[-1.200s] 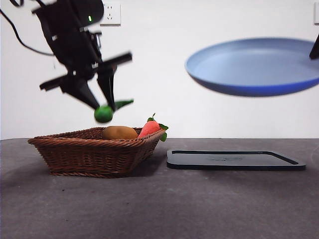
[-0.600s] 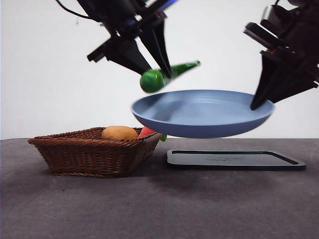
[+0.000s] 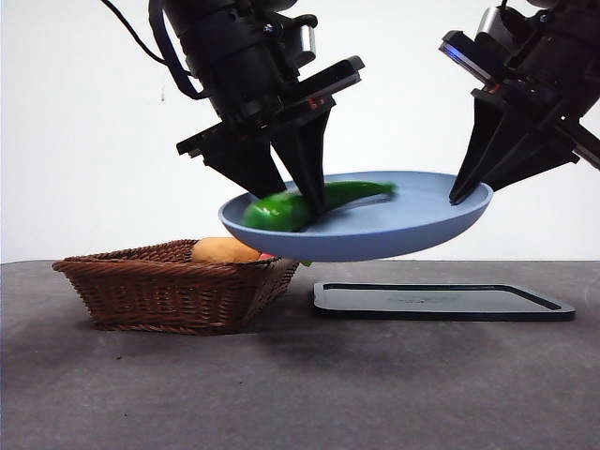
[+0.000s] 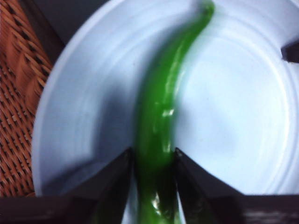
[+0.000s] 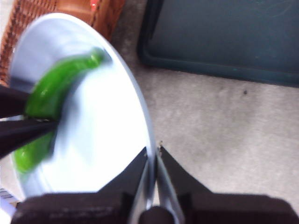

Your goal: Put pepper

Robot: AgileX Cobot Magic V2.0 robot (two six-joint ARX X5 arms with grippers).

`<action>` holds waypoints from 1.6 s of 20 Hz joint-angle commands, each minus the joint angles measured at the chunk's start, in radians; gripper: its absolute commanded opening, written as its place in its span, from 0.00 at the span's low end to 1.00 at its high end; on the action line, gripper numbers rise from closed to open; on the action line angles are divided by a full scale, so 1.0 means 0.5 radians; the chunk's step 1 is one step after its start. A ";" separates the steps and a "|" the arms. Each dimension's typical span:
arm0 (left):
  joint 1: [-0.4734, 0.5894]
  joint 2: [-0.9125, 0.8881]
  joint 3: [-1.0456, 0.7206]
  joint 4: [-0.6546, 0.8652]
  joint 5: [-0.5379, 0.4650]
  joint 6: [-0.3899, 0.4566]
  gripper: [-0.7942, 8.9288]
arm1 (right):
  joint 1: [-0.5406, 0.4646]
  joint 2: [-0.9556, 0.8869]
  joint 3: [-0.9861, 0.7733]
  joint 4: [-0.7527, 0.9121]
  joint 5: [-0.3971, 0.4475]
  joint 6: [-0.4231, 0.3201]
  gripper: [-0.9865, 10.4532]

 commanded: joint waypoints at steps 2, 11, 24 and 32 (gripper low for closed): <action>-0.034 0.037 0.038 0.009 0.001 0.028 0.28 | 0.014 0.024 0.036 0.035 -0.043 0.027 0.09; -0.033 -0.162 0.039 -0.055 0.012 0.031 0.37 | -0.005 0.024 0.036 0.013 -0.033 0.027 0.09; -0.031 -0.918 0.039 -0.169 0.002 0.090 0.36 | -0.546 0.459 0.274 0.196 -0.027 0.142 0.09; -0.031 -1.107 0.039 -0.228 0.000 0.089 0.36 | -0.623 1.115 0.704 0.217 -0.022 0.168 0.09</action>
